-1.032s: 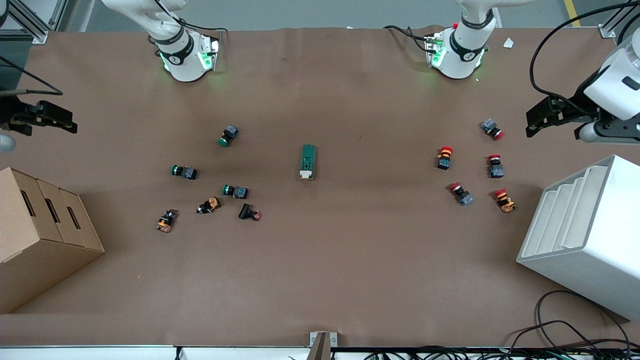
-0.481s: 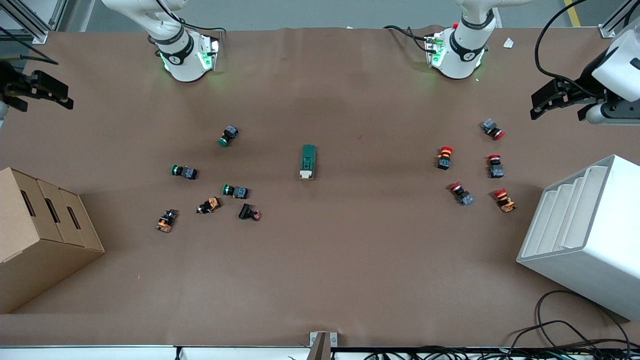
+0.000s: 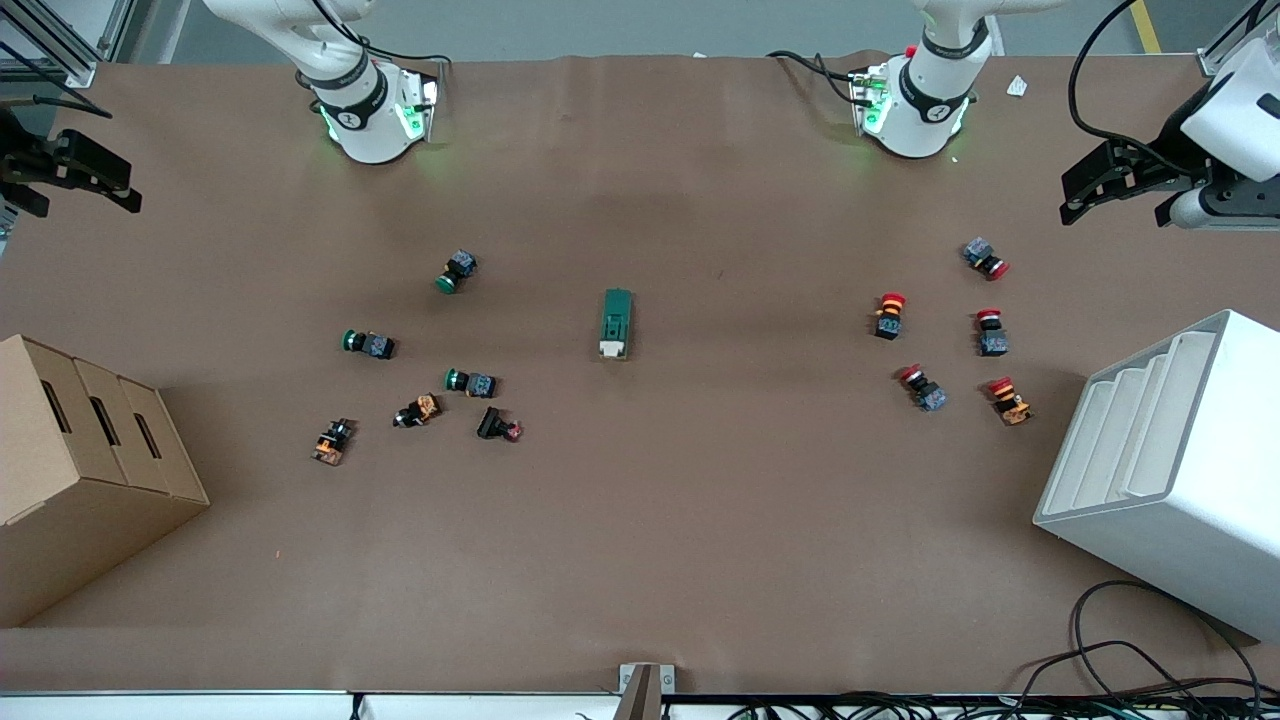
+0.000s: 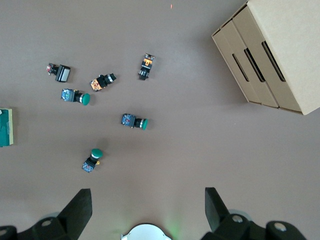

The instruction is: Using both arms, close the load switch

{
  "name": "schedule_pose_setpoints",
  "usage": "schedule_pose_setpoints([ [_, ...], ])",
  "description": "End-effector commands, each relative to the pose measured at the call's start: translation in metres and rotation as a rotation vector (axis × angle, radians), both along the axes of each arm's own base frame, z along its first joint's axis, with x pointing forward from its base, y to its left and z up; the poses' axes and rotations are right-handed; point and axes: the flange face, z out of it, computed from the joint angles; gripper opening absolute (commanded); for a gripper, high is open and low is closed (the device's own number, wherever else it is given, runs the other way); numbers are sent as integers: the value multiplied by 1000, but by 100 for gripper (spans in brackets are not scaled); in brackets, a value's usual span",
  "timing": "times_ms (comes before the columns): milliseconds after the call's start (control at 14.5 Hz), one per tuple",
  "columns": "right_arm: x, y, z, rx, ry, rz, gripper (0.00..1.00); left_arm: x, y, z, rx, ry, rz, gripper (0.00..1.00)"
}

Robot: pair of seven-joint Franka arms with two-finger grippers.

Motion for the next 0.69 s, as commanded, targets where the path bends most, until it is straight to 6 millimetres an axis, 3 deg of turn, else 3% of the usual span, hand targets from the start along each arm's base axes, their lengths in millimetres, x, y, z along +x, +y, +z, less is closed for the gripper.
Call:
schedule_pose_setpoints([
  [0,-5,1,1,14,-27,-1,100,-1,3,3,-16,-10,-14,100],
  [619,-8,4,0,47,-6,-72,100,-2,5,7,-14,-12,-11,100],
])
